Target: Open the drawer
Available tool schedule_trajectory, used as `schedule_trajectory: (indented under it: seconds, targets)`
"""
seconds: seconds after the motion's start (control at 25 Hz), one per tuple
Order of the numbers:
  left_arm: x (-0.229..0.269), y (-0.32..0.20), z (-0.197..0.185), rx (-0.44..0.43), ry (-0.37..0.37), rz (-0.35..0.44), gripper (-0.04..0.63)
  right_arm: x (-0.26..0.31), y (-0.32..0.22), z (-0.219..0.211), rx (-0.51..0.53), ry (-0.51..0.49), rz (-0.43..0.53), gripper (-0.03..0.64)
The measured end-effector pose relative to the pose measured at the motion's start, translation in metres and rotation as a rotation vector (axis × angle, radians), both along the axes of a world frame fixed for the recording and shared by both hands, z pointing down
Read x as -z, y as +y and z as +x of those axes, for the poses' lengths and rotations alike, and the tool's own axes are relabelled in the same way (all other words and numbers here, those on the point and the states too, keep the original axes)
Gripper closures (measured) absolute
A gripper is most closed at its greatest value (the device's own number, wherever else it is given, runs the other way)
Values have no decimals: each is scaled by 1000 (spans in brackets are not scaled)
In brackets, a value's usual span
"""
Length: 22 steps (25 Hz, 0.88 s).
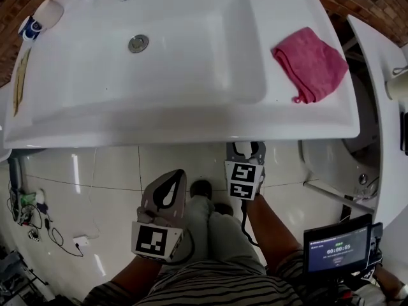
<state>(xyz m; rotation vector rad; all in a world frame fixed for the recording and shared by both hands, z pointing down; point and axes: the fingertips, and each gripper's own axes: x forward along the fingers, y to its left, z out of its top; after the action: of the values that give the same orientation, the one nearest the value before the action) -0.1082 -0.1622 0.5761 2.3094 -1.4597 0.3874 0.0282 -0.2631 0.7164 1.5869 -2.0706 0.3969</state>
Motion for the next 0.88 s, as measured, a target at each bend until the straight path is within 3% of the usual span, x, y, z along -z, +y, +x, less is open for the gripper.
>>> schedule_trajectory:
  seconds: [0.08,0.2,0.56,0.88]
  targets:
    - [2,-1,-3,3,-3,6,580,4,3,1,-19,7,2,394]
    - [0,-6,-4,9,-9,12,580,-3,0,2,-16,38,3,477]
    - [1,-6,-7,27,-10,4,580,-6,1,1,-7,33,-25,483]
    - [18,9,-16,43,-16,-1,580,-8,45,2,7,42,-95,485]
